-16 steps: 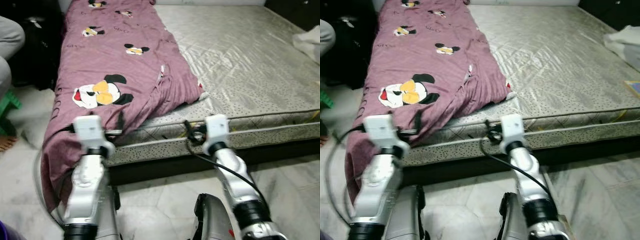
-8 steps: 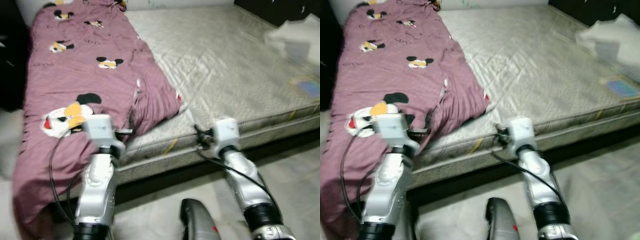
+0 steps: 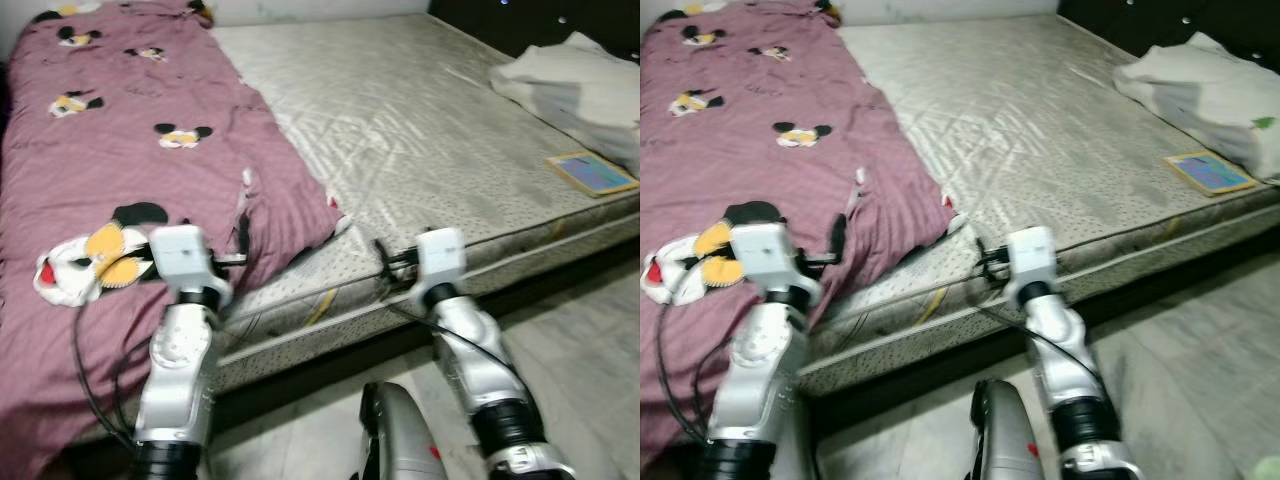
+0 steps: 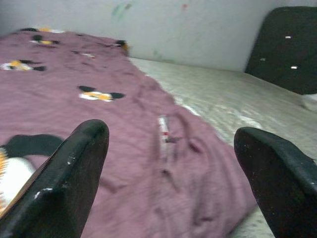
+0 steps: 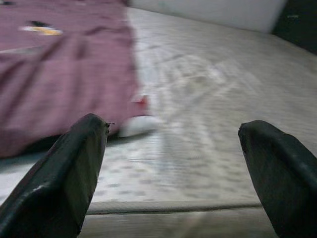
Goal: Clean up the room
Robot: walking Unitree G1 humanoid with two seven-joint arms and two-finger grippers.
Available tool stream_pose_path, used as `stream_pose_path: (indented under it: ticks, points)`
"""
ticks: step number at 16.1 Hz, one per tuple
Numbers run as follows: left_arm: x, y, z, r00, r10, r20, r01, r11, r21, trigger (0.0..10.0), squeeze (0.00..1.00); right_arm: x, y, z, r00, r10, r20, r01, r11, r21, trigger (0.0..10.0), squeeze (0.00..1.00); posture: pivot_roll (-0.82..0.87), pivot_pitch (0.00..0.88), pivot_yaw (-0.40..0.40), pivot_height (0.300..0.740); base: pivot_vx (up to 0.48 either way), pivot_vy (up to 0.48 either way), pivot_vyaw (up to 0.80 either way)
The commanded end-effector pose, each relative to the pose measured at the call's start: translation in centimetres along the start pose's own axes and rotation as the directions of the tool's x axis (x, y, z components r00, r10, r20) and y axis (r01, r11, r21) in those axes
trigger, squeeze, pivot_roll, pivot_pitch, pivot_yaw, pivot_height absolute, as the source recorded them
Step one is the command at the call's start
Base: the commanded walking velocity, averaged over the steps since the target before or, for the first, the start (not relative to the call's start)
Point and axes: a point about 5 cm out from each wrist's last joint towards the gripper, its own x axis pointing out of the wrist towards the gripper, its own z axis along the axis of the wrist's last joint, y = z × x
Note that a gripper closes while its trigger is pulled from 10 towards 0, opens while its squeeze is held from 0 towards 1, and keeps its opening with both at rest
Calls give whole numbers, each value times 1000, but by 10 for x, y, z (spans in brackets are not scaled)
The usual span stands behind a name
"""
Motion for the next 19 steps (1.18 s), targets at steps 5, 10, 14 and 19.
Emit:
stream_pose_path:
  ticks: [5, 10, 14, 19]
  points:
    - [0, -4, -3, 1000, -19, -17, 19, 1000, -16, 10000, 0, 0, -4, 2, 1000, 2, 8, -2, 1000, -14, 10000, 0, -69, 58, -48, 507, 0, 477, 414]
    - [0, -4, -3, 1000, 2, -16, -2, 1000, -15, 10000, 0, 1, -6, 1, 1000, -1, -2, 1, 1000, 1, 10000, 0, -71, 62, -50, 507, 0, 470, 358]
    - [2, -4, -2, 1000, -3, -11, 3, 1000, -2, 10000, 0, 2, -6, 1, 1000, 1, -10, -1, 1000, 2, 10000, 0, -72, 64, -52, 507, 0, 0, 0]
    - [4, -8, -3, 1000, -19, -12, 19, 1000, -2, 10000, 0, 4, -11, 3, 999, -33, -3, 33, 999, 41, 10000, 0, -85, 61, -39, 507, 0, 0, 310]
